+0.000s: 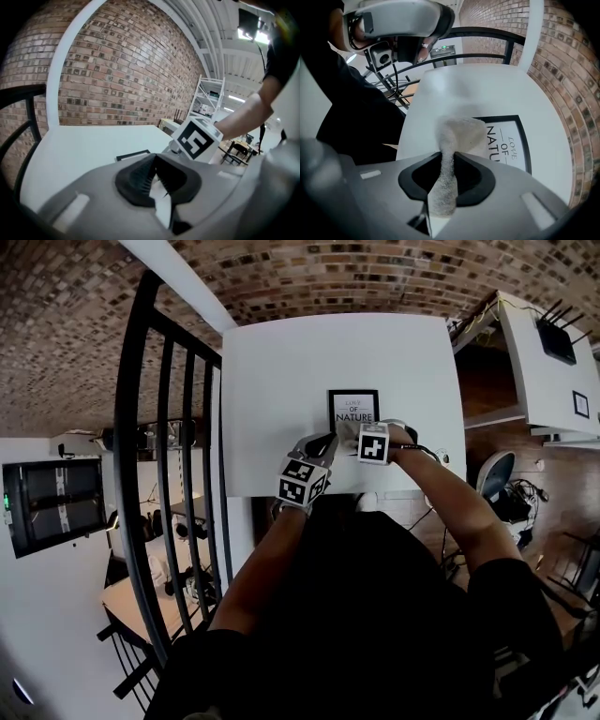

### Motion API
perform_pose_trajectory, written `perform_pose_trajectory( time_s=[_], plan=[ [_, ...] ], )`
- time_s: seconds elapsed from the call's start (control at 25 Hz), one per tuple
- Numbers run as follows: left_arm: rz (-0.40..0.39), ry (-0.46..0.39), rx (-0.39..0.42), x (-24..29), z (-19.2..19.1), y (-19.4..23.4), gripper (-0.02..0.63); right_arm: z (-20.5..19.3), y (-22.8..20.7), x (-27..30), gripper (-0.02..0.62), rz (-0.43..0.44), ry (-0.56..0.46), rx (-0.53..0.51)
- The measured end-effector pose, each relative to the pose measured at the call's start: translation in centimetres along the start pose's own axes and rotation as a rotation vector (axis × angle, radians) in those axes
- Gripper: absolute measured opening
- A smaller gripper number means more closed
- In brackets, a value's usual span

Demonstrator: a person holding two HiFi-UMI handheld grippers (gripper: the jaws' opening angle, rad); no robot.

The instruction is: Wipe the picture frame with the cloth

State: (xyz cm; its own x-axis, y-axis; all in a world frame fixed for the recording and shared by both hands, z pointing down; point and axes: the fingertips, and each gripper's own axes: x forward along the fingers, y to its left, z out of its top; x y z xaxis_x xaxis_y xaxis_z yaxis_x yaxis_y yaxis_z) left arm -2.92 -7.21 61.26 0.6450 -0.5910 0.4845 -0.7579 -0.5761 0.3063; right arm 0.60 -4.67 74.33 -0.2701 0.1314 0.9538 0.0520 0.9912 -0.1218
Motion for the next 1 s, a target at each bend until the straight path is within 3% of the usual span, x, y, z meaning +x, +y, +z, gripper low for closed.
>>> perform_pose_trajectory(
  time_s=[0.6, 0.76, 1.0],
  plan=[
    [0.004, -0.01, 0.008, 0.2, -0.2, -0.9, 0.002, -0.2, 4.0, -1.5, 0.081, 0.03, -0.005, -0.059],
    [-0.002, -0.015, 0.017, 0.4, 0.4, -1.0, 0.002, -0.6, 0.5, -3.7, 0.081, -0.034, -0.018, -0.038],
    [0.003, -0.009, 0.015, 0.6, 0.5, -0.8, 0.002, -3.1, -7.8, -6.4, 0.081, -0.198, 0.024, -0.008]
  ],
)
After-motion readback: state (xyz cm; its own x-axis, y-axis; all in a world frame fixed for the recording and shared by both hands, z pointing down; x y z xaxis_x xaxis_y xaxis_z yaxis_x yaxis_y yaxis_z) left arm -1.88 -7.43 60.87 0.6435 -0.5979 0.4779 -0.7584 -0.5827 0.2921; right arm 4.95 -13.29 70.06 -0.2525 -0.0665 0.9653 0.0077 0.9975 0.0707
